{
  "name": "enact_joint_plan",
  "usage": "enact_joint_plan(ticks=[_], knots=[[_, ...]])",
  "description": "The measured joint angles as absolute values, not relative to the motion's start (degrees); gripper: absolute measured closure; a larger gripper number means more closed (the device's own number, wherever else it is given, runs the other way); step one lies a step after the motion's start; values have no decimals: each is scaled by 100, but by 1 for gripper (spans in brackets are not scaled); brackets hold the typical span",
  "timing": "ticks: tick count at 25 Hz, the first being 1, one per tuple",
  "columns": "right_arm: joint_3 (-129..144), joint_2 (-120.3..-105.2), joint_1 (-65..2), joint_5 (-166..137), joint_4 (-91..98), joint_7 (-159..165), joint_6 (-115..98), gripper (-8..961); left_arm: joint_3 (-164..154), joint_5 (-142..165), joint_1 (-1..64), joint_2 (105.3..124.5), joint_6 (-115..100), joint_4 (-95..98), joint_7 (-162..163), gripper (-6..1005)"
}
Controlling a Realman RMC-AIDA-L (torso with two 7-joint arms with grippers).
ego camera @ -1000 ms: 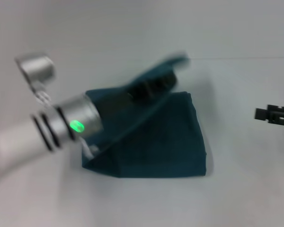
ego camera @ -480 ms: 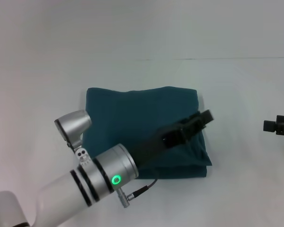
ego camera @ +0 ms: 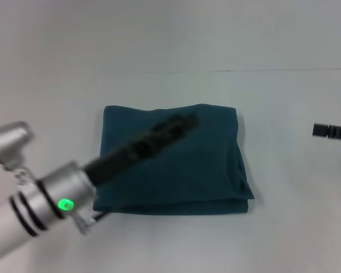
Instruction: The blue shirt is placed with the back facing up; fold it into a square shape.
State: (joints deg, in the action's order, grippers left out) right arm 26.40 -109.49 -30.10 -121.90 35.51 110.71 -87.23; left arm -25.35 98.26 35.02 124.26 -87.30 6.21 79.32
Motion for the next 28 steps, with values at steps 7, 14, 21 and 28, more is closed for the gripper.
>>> enact_joint_plan(ticks=[7,14,21,28], knots=[[2538,-10954,-3032,-11791,3522,11492,-8803,53,-2570,9877,3183,12347,-7815,2019,9103,143],[2522,-11150,-2966,-11498,3496,11555,-8737,54,-2636,10103,3318,12191,-6818,2313,9498,31],[2522,-11276,-2987,-11477,3492,11623,-8656,54,-2917,10211,3525,12176,-5944,2404,9585,32],[2523,-11282,-2997,-11477,3493,11886,-8611,53,-3611,10222,3735,12241,-4740,2389,9541,34]])
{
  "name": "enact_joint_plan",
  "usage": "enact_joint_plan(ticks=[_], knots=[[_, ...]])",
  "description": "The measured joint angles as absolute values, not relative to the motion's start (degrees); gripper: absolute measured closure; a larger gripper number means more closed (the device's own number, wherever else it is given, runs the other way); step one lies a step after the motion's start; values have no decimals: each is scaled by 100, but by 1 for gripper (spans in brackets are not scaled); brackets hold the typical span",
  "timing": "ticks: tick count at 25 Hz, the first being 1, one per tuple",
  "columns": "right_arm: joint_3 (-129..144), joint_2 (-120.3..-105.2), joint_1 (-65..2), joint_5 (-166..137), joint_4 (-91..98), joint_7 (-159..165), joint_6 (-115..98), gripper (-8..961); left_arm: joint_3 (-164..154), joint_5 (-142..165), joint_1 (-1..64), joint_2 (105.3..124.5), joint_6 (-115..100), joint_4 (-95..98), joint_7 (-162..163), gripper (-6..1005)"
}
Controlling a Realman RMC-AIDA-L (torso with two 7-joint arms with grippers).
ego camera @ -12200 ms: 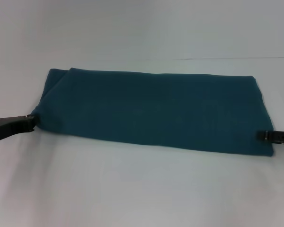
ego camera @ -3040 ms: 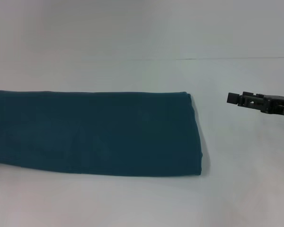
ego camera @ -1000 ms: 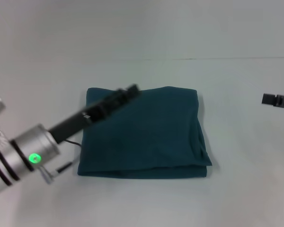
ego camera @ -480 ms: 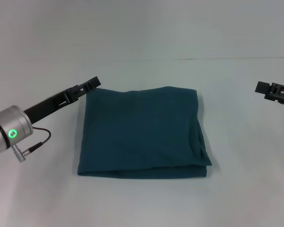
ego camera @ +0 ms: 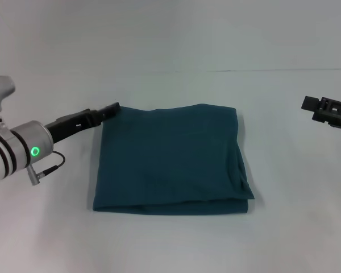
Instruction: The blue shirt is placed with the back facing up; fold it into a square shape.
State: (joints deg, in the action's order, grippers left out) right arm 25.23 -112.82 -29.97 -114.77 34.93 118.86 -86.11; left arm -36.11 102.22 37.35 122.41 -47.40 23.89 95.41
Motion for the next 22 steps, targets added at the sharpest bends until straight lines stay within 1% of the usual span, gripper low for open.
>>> enact_joint_plan(ticks=[13,18,22], knots=[[2681,-11300,-2991,-11514,3489,11835,-8565,53,-4331,10222,3829,12366,-4089,2379,9519,35],[2681,-11315,-2956,-11514,3489,11825,-8559,54,-4451,10222,3873,12377,-4068,2384,9518,50],[2681,-11327,-2945,-11514,3489,11814,-8539,53,-4497,10222,3885,12376,-4055,2387,9518,84]])
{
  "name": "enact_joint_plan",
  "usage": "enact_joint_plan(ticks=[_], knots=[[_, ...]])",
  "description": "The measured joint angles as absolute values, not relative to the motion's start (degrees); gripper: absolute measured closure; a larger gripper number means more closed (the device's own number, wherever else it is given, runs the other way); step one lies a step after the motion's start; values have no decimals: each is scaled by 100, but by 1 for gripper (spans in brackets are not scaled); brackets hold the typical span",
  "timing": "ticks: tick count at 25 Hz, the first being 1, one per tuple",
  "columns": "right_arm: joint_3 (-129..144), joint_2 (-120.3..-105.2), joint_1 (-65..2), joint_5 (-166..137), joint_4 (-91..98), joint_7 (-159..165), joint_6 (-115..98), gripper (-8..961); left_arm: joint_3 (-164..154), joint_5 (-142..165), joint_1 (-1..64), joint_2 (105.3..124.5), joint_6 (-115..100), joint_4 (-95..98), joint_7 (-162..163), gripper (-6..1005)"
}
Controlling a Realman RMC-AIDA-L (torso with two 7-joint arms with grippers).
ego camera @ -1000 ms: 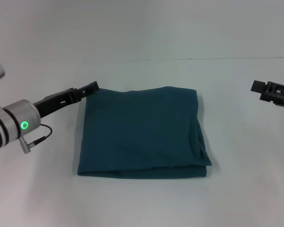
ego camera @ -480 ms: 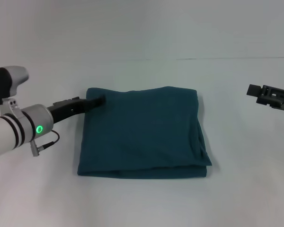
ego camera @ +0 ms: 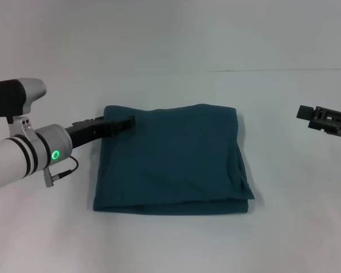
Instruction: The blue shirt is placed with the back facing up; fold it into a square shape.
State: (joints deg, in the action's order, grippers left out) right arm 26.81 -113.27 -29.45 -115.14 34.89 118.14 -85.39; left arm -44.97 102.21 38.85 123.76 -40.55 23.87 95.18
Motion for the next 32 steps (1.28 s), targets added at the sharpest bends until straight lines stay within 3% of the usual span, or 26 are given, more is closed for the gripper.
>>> enact_joint_plan(ticks=[15,26,32], knots=[[2680,-11337,-2945,-11514,3489,11810,-8531,54,-4781,10239,3884,12379,-4051,2376,9425,212],[2678,-11342,-2914,-11513,3488,11737,-8535,53,-4761,10195,3872,12384,-4067,2410,9454,649],[2672,-11351,-2908,-11513,3488,11714,-8535,53,-4787,10190,3897,12384,-4094,2429,9465,778]])
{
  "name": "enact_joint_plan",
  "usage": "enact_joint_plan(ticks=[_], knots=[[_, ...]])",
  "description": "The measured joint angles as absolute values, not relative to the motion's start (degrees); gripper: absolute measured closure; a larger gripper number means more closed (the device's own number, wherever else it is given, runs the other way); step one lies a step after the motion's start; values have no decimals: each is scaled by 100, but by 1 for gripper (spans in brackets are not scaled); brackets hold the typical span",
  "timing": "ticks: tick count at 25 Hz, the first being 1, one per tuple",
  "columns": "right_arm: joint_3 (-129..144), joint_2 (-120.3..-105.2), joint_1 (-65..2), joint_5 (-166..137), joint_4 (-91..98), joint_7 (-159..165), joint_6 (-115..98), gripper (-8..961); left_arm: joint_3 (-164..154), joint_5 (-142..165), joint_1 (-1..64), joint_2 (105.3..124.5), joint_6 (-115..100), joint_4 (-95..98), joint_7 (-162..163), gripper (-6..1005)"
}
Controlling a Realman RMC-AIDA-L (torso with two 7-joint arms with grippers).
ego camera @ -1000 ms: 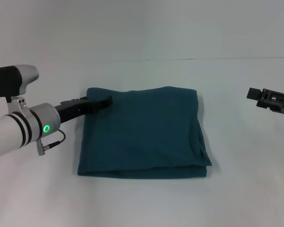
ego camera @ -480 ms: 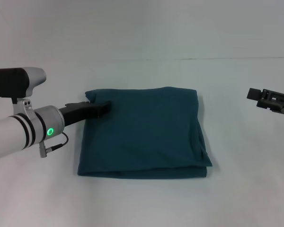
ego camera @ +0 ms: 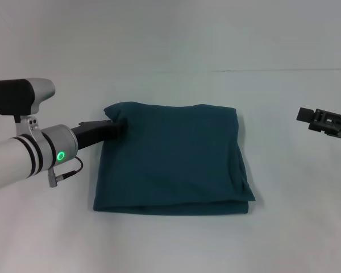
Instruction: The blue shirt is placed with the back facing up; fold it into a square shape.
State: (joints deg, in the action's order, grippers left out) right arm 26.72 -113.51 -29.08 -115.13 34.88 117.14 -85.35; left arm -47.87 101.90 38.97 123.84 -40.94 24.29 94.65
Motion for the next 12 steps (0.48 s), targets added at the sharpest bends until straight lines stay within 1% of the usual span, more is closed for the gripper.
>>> enact_joint_plan(ticks=[5,8,12], knots=[[2661,-11355,-2885,-11511,3489,11676,-8534,54,-4772,10189,3843,12390,-4338,2508,9456,886],[2647,-11355,-2874,-11502,3489,11656,-8535,54,-4711,10188,3756,12388,-4520,2653,9460,897],[2630,-11355,-2872,-11490,3489,11571,-8534,54,-4680,10175,3720,12396,-4537,2768,9490,742]])
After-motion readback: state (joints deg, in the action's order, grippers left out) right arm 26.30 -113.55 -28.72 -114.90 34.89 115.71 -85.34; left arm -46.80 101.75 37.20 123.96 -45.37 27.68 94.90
